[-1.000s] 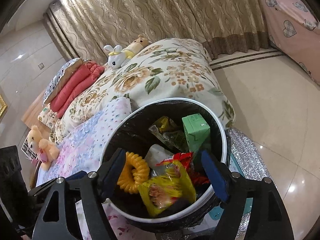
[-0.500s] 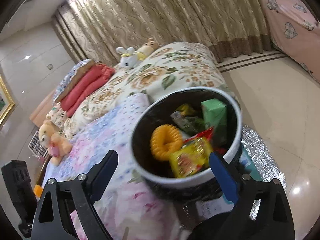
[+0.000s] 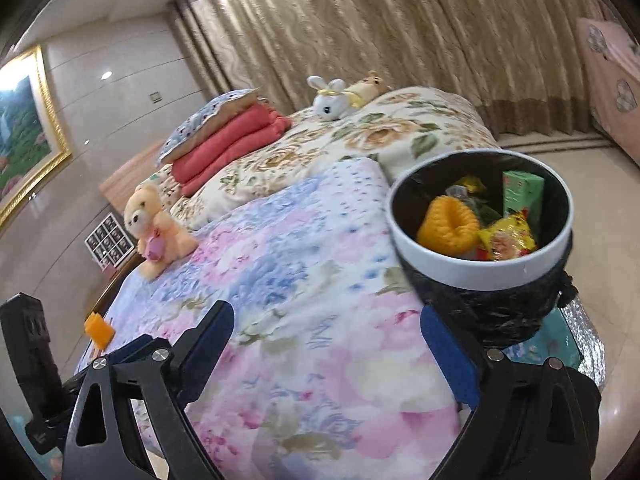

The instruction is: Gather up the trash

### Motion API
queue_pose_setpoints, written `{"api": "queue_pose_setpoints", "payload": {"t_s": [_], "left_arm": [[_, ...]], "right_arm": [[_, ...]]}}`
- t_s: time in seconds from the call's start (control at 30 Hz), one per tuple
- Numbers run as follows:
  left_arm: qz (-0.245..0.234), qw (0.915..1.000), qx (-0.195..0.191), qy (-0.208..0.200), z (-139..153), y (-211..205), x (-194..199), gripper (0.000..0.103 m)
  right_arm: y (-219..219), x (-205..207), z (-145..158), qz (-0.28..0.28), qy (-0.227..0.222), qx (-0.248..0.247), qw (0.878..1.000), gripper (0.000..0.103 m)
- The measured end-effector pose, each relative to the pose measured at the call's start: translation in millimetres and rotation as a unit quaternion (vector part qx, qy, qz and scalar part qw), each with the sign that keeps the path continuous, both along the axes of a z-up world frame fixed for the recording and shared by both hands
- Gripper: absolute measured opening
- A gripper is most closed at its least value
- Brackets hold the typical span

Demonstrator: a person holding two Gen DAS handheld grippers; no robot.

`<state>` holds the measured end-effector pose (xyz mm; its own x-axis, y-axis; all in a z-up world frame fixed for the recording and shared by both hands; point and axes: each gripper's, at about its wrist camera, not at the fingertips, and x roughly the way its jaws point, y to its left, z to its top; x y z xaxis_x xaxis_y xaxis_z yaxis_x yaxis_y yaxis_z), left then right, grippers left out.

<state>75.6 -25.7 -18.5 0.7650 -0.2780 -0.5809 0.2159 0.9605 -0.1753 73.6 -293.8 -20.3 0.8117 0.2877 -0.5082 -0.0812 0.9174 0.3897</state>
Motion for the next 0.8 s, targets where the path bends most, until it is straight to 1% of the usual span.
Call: {"api": "queue_pose_setpoints", "payload": {"t_s": [0.07, 0.13, 0.2, 0.23, 0.27, 0.3, 0.33, 0.37, 0.5, 0.63, 0.8], "left_arm": [[0.009, 0.9999, 0.001, -0.009, 2, 7, -5, 0.070], [0.016, 0.9996, -0.001, -0.021, 4, 13, -13, 0.071], [0.025, 0.9990, 0.000, -0.037, 5, 18, -20, 0.075], [0.029, 0.9986, -0.001, -0.044, 6, 20, -23, 0.080], [0.036, 0.9979, -0.001, -0.053, 6, 21, -26, 0.087], [0.043, 0.9971, -0.001, -0.063, 6, 22, -29, 0.092], [0.050, 0.9960, 0.001, -0.074, 6, 22, -33, 0.100], [0.056, 0.9950, 0.004, -0.083, 7, 22, -37, 0.102], [0.066, 0.9918, 0.024, -0.106, 5, 18, -44, 0.102], [0.077, 0.9891, 0.040, -0.119, 3, 17, -47, 0.102], [0.093, 0.9862, 0.052, -0.126, 0, 18, -51, 0.102]], "right_arm": [[7, -4, 5, 0.001, -0.015, -0.010, 1.000, 0.097], [14, -10, 9, -0.002, -0.032, -0.021, 0.999, 0.102], [21, -17, 13, -0.008, -0.058, -0.040, 0.997, 0.103], [24, -18, 12, -0.010, -0.065, -0.047, 0.997, 0.103], [28, -20, 12, -0.011, -0.076, -0.057, 0.995, 0.103], [30, -23, 12, -0.014, -0.083, -0.065, 0.994, 0.103], [34, -26, 10, -0.015, -0.093, -0.075, 0.993, 0.103], [37, -27, 8, -0.015, -0.099, -0.082, 0.992, 0.103], [44, -30, -1, -0.020, -0.113, -0.109, 0.987, 0.103], [40, -30, -4, -0.026, -0.114, -0.103, 0.988, 0.103], [40, -37, -2, -0.032, -0.130, -0.108, 0.985, 0.103]]}}
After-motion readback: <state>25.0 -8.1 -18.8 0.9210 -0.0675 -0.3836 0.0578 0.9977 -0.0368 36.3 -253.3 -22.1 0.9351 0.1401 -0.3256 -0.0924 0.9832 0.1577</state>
